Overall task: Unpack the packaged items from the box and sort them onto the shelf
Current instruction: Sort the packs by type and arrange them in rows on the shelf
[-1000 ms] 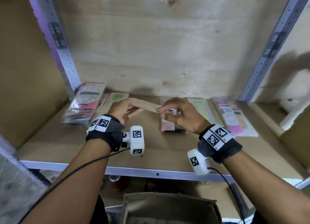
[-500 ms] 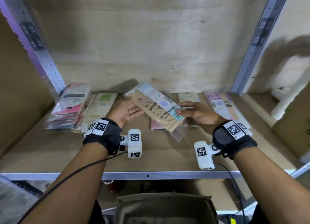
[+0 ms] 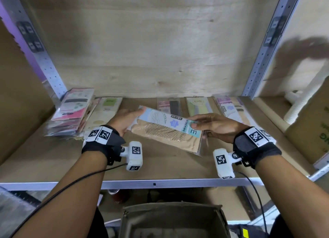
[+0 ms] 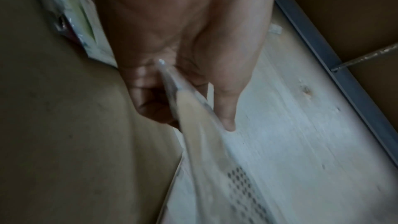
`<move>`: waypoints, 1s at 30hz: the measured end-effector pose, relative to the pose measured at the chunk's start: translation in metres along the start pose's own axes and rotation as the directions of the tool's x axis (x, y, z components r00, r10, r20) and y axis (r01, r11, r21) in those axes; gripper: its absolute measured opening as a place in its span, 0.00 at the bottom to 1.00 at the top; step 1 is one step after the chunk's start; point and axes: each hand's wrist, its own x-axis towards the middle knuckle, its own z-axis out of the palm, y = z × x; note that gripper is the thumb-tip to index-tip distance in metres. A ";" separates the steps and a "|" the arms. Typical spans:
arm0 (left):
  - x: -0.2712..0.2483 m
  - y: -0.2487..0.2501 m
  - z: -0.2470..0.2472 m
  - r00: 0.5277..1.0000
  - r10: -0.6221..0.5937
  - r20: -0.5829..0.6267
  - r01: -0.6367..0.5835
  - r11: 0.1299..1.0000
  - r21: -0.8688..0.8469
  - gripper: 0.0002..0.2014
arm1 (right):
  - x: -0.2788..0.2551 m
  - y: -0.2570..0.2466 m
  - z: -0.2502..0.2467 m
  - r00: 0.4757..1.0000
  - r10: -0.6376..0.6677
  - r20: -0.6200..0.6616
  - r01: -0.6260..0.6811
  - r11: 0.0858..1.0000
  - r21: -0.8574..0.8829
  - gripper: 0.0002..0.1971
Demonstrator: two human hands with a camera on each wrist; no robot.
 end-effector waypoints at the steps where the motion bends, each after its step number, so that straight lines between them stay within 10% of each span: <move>1: -0.002 0.001 0.000 1.000 0.010 0.008 -0.009 1.000 -0.007 0.22 | 0.001 0.001 0.000 1.000 0.003 -0.007 -0.003 1.000 0.004 0.18; 9: -0.012 0.008 -0.003 0.995 -0.017 -0.098 -0.016 0.945 -0.328 0.18 | 0.007 0.000 -0.004 0.982 -0.037 -0.183 0.113 0.900 0.420 0.26; 15: -0.025 0.014 0.019 0.996 0.027 0.079 0.013 0.885 -0.466 0.21 | 0.015 -0.006 0.017 0.983 -0.076 -0.165 0.136 0.909 0.394 0.23; 26: -0.037 0.017 0.055 0.950 0.086 0.301 -0.060 0.994 -0.094 0.16 | 0.032 -0.010 0.039 0.968 -0.160 -0.195 0.213 0.931 0.298 0.17; 30: -0.027 0.022 0.049 0.993 0.108 0.039 -0.104 0.991 -0.090 0.21 | 0.031 -0.004 0.034 0.980 -0.169 -0.101 0.182 0.974 0.136 0.16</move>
